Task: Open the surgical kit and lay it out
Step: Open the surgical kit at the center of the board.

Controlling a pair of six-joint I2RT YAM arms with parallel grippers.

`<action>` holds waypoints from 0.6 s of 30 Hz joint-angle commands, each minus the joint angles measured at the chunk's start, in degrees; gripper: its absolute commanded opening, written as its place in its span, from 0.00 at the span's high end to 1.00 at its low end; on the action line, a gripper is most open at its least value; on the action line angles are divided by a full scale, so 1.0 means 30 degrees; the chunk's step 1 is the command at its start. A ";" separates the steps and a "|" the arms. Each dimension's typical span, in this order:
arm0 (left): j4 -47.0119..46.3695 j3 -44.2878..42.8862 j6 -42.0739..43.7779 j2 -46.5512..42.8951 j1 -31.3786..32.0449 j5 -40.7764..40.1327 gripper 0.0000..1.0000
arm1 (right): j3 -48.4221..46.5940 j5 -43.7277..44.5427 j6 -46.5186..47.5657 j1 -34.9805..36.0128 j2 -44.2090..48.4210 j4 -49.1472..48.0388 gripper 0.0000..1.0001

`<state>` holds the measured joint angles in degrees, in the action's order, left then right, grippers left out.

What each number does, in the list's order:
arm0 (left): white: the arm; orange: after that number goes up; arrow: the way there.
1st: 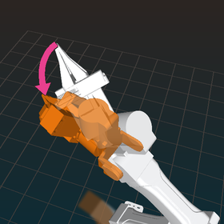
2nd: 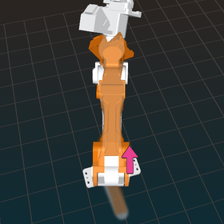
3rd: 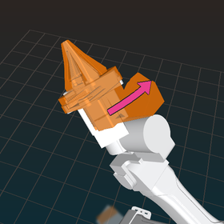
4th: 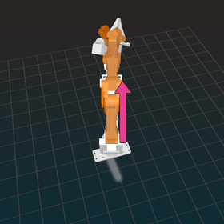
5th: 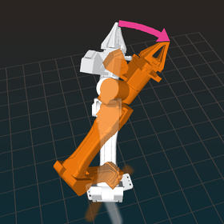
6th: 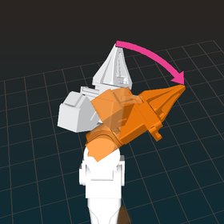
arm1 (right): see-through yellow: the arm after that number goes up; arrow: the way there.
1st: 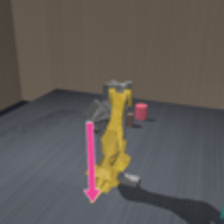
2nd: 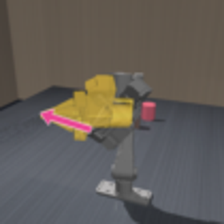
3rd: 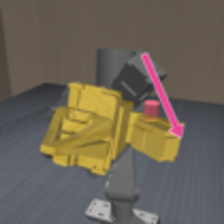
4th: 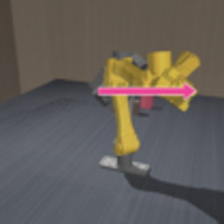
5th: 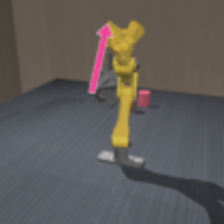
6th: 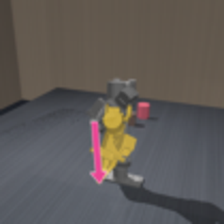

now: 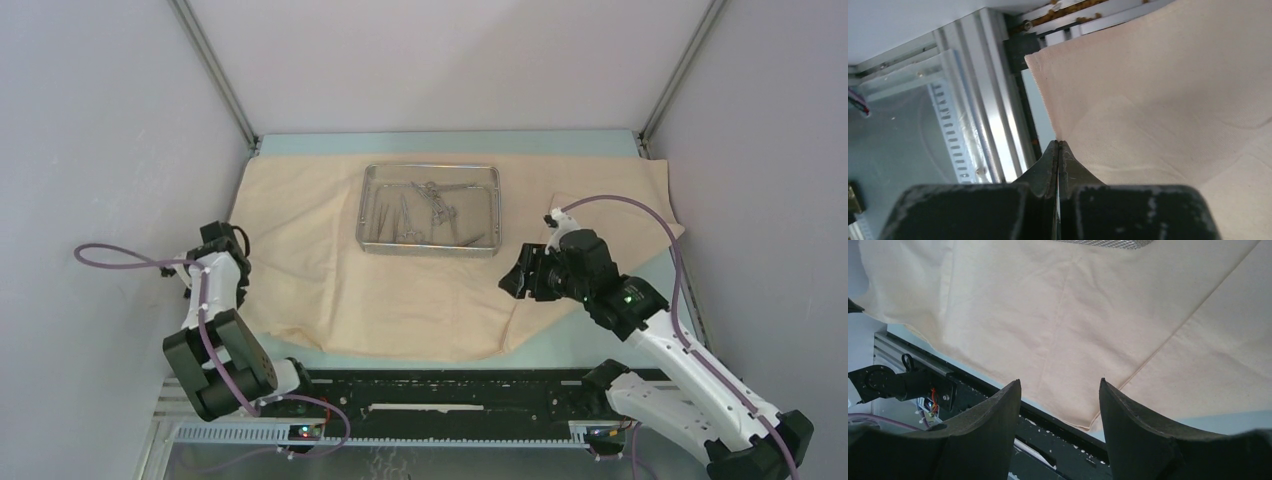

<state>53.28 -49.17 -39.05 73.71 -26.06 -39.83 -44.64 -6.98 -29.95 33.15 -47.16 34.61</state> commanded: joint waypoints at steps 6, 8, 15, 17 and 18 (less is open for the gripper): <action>0.1330 0.0386 -0.1860 -0.0679 -0.1407 -0.1291 1.00 | -0.0764 0.1006 -0.0072 0.0528 0.1009 0.0944 0.32; 0.1182 0.0374 -0.1747 -0.0594 -0.1629 -0.1247 1.00 | -0.0764 0.1214 -0.0117 0.0621 0.1063 0.1067 0.32; 0.0594 0.0735 -0.1492 -0.0774 -0.3042 -0.1216 1.00 | -0.0764 0.1934 -0.0334 0.1084 0.0991 0.1349 0.31; 0.0658 0.0669 -0.1540 -0.0604 -0.3524 -0.1215 0.98 | -0.0764 0.2205 -0.0410 0.1257 0.0940 0.1382 0.31; 0.0620 0.0549 -0.1438 -0.0503 -0.3704 -0.1076 0.88 | -0.0764 0.2250 -0.0462 0.1344 0.0900 0.1387 0.31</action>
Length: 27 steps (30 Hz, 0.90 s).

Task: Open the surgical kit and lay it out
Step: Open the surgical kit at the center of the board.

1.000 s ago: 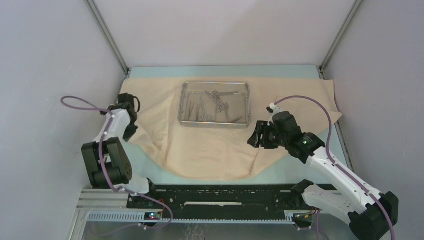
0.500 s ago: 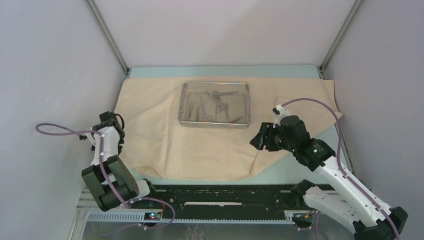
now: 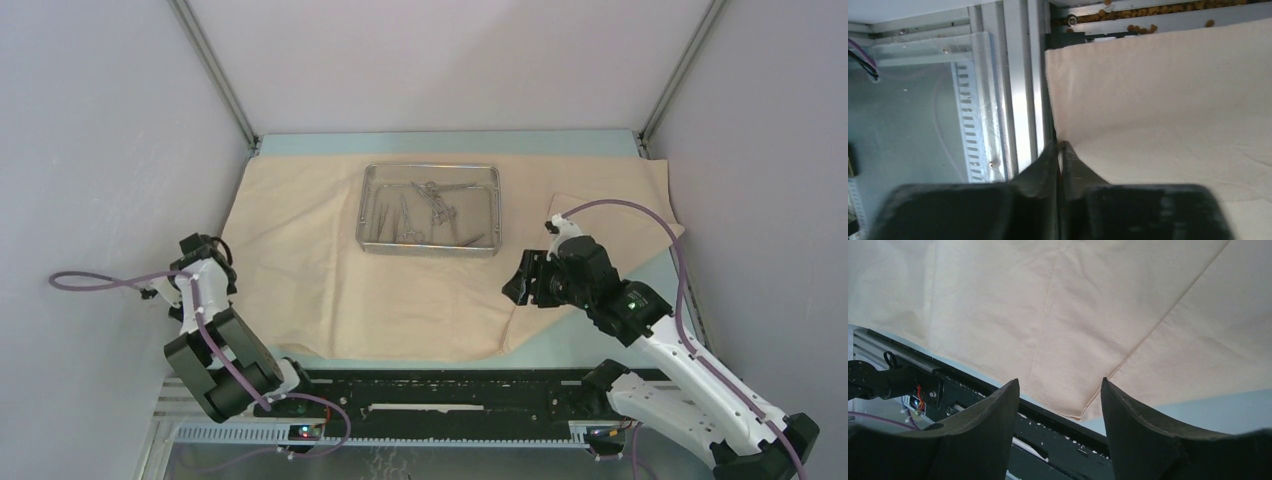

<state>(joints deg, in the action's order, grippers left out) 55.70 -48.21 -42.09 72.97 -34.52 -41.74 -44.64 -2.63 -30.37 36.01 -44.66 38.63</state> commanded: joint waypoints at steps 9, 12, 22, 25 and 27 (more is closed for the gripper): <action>-0.1205 -0.0685 0.0812 -0.1327 -0.0019 0.2644 0.41 | -0.0764 0.2031 -0.0442 0.0614 -0.0533 -0.0129 0.29; -0.1575 -0.1633 0.1329 -0.2008 0.2605 0.3037 0.35 | -0.0857 0.2265 -0.0541 0.0280 -0.1016 -0.0215 0.28; -0.5601 -0.1851 0.1262 -0.2092 1.0210 0.9054 0.30 | -0.1450 0.3399 -0.0918 -0.2002 -0.3507 -0.1812 0.27; -0.5933 -0.2182 0.1110 -0.2162 1.2667 0.9572 0.30 | -0.2071 0.4032 -0.0951 -0.3380 -0.4792 -0.2468 0.27; -0.6184 -0.2276 0.1291 -0.2490 1.3820 1.0035 0.30 | -0.2644 0.4408 -0.0943 -0.4518 -0.6125 -0.2803 0.27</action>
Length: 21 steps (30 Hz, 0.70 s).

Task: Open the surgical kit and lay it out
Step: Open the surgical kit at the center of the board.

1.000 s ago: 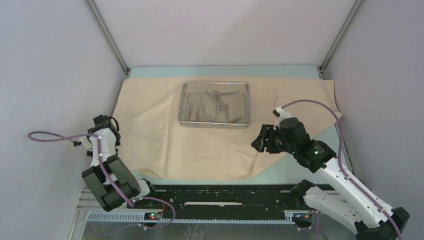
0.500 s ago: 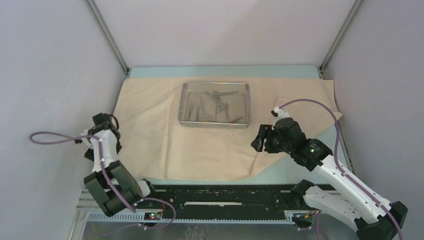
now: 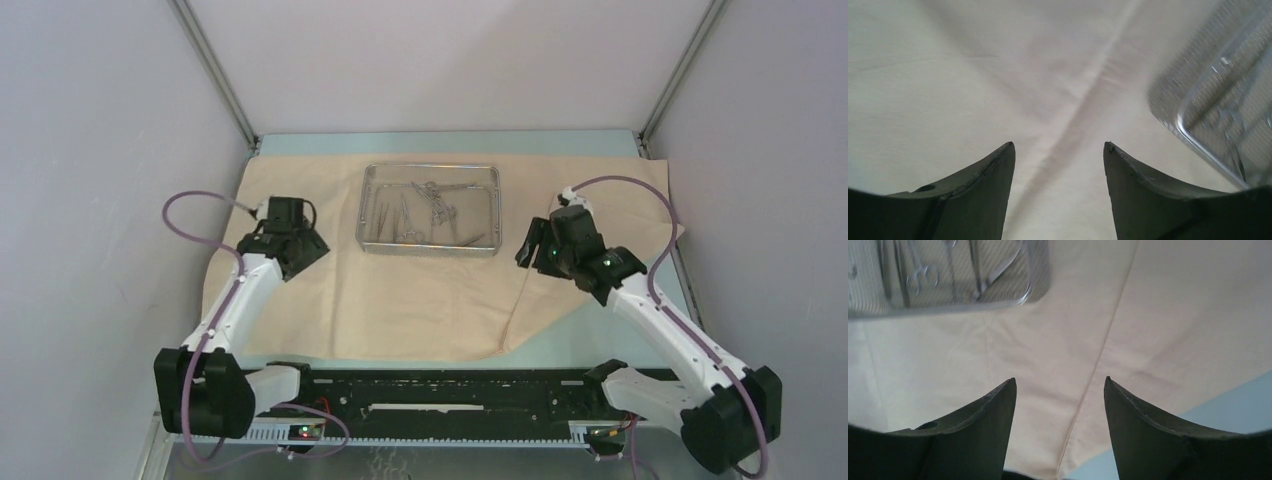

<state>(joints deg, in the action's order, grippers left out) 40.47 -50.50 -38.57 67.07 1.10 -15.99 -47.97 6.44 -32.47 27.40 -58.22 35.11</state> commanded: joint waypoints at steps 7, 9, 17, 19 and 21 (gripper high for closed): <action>-0.1154 -0.1469 0.2107 -0.1593 0.5674 0.4163 0.29 | -0.5288 0.2846 0.0351 -0.5228 -0.7383 -0.2588 0.27; -0.1310 -0.1175 0.2480 -0.2064 0.6575 0.5061 0.28 | -0.6678 0.2858 0.0349 -0.5898 -0.9360 -0.2732 0.27; -0.1185 -0.1180 0.3687 -0.4198 1.0336 0.6388 0.28 | -1.4141 0.3877 0.0817 -0.6548 -1.7378 -0.0485 0.22; -0.1175 -0.1128 0.3876 -0.4672 1.0462 0.6743 0.28 | -1.5810 0.4434 0.1074 -0.6540 -1.9141 0.0498 0.21; -0.1103 -0.0952 0.4172 -0.5081 1.0471 0.6640 0.28 | -1.6828 0.4653 0.1047 -0.6571 -2.0084 0.1196 0.20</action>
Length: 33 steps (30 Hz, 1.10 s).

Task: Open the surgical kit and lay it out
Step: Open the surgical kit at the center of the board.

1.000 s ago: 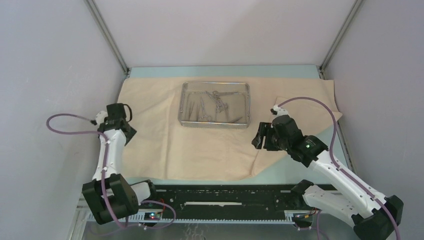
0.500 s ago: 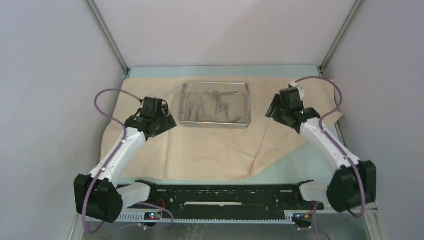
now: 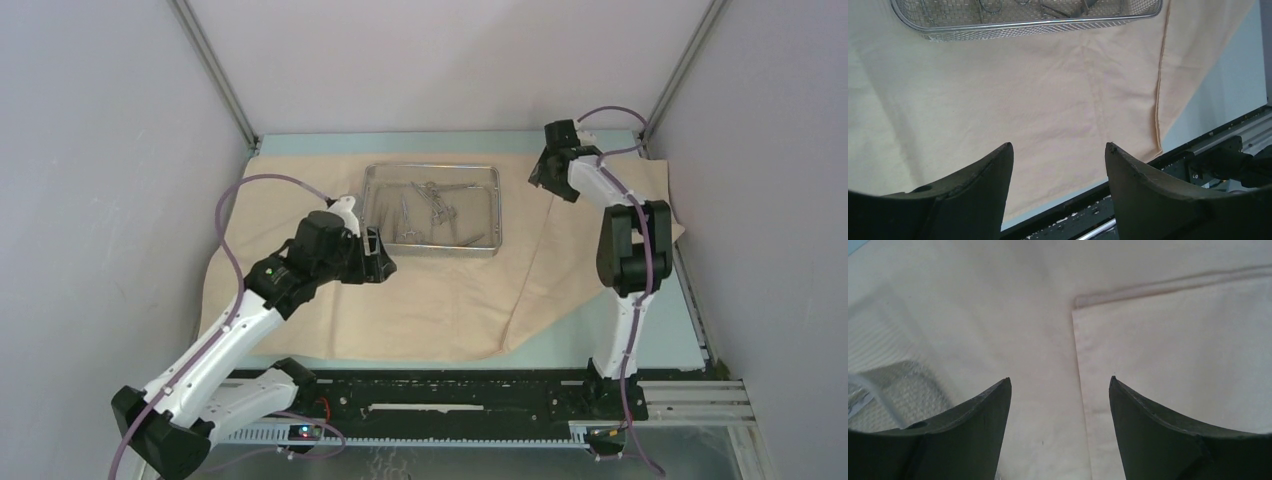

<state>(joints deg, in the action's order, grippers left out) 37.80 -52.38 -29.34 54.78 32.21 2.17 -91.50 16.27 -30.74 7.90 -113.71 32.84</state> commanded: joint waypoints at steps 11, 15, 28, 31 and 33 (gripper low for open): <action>-0.0568 0.0029 0.1907 -0.1262 0.0082 0.1252 0.27 | -0.1505 0.0350 -0.0665 -0.0154 -0.3262 0.1934 0.29; -0.0734 0.0181 0.2010 -0.1152 0.0103 0.1389 0.27 | -0.0079 -0.0095 -0.1221 -0.0479 -0.2704 0.1193 0.31; -0.1006 0.0195 0.1930 -0.0902 0.0089 0.1665 0.27 | 0.1862 -0.0941 -0.1737 -0.1364 -0.1705 0.0636 0.53; -0.1026 0.0237 0.1960 -0.0836 0.0103 0.1620 0.27 | 0.2378 -0.0915 -0.1710 -0.1525 -0.1355 0.0370 0.62; -0.1014 0.0210 0.1966 -0.0775 0.0082 0.1620 0.27 | 0.2519 -0.0941 -0.1609 -0.1726 -0.1240 0.0305 0.71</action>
<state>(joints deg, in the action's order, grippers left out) 36.80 -52.27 -24.91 52.36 32.29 6.26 -86.11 13.63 -34.92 3.97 -119.00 32.99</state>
